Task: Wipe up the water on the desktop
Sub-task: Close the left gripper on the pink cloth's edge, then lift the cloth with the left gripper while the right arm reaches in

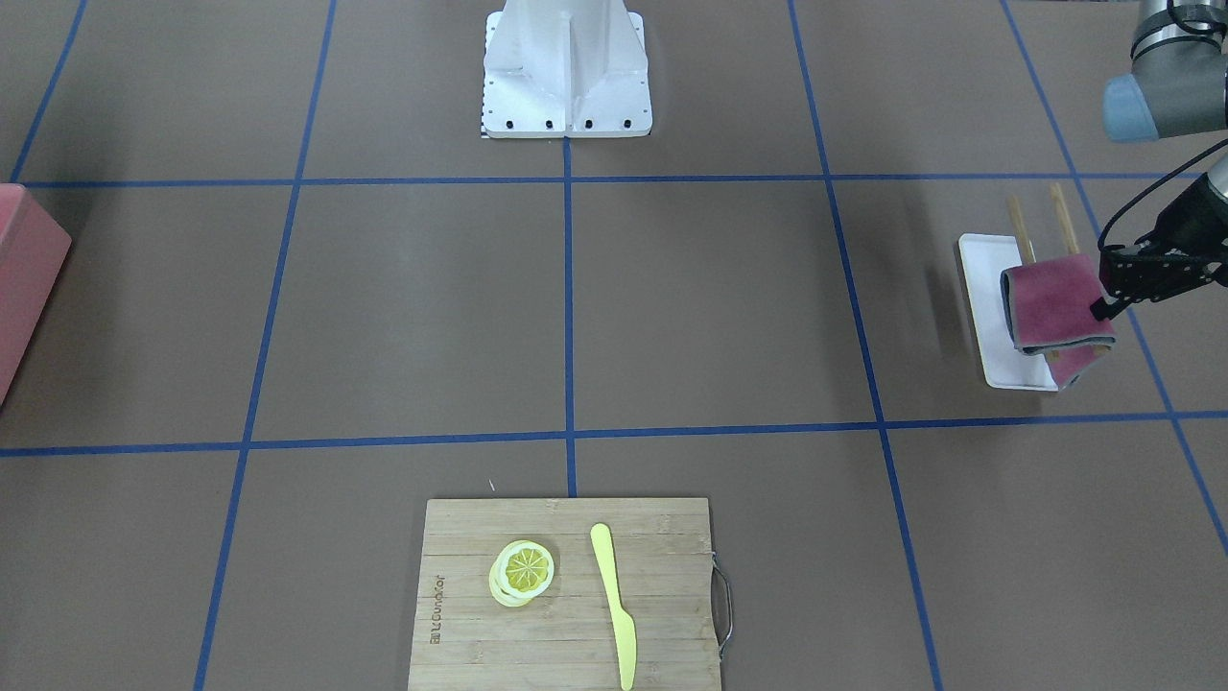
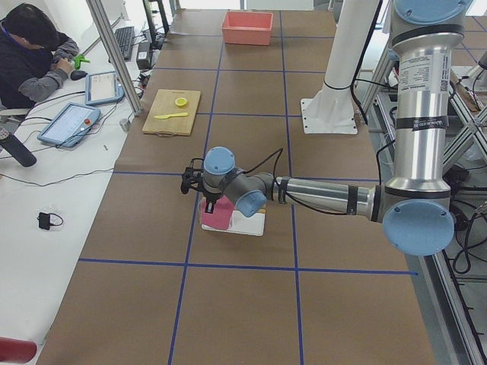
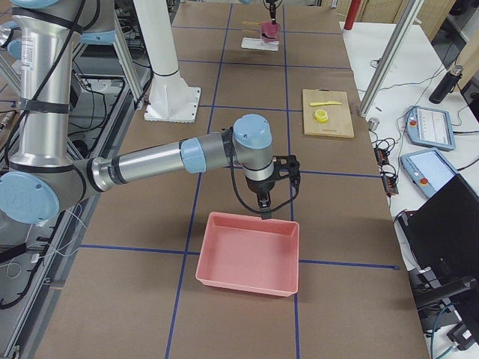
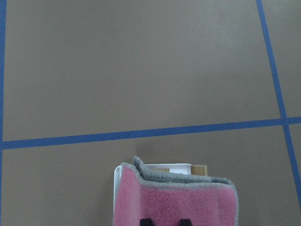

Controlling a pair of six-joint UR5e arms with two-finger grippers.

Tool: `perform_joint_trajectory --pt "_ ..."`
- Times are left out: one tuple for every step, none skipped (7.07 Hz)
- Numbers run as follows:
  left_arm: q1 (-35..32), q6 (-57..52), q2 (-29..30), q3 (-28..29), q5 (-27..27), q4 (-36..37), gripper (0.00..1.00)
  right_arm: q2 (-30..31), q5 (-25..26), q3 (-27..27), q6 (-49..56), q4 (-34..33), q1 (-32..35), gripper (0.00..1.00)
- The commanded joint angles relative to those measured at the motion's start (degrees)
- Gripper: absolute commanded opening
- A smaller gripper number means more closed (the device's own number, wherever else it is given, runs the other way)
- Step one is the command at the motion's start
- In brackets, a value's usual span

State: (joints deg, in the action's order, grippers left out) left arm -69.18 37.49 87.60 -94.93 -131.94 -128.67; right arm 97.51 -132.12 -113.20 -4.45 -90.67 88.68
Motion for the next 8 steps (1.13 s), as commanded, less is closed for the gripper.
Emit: perform_joint_trajectory --pt "-0.33 -0.13 -0.42 -0.51 -0.33 -0.27 0.00 -0.04 -0.07 -0.09 -0.03 0.05 0.00 1.00" --pt "-0.77 -0.13 -0.50 -1.47 -0.86 -0.18 0.00 -0.04 -0.07 -0.17 -0.03 0.05 0.00 1.00" --pt "-3.13 -0.05 -0.42 -2.35 -3.21 0.08 0.00 -0.04 -0.07 -0.35 -0.03 0.05 0.00 1.00" --pt "-6.80 0.82 0.02 -2.27 -5.15 0.52 0.00 -0.04 -0.16 -0.44 -0.03 0.05 0.00 1.00" --pt "-9.45 2.14 0.46 -2.62 -5.17 0.53 0.00 -0.22 -0.16 -0.53 -0.03 0.05 0.00 1.00" --pt "-10.00 12.59 1.68 -4.63 -4.30 0.00 0.00 -0.39 -0.33 -0.96 -0.12 0.05 -0.09 1.00" --pt "-9.48 22.18 3.35 -7.34 0.41 0.00 0.00 -0.83 -0.42 -1.84 -0.03 0.14 -0.44 1.00" --pt "-7.56 26.98 4.67 -8.76 1.06 0.00 0.00 -1.10 -0.51 -2.72 -0.29 0.14 -1.31 1.00"
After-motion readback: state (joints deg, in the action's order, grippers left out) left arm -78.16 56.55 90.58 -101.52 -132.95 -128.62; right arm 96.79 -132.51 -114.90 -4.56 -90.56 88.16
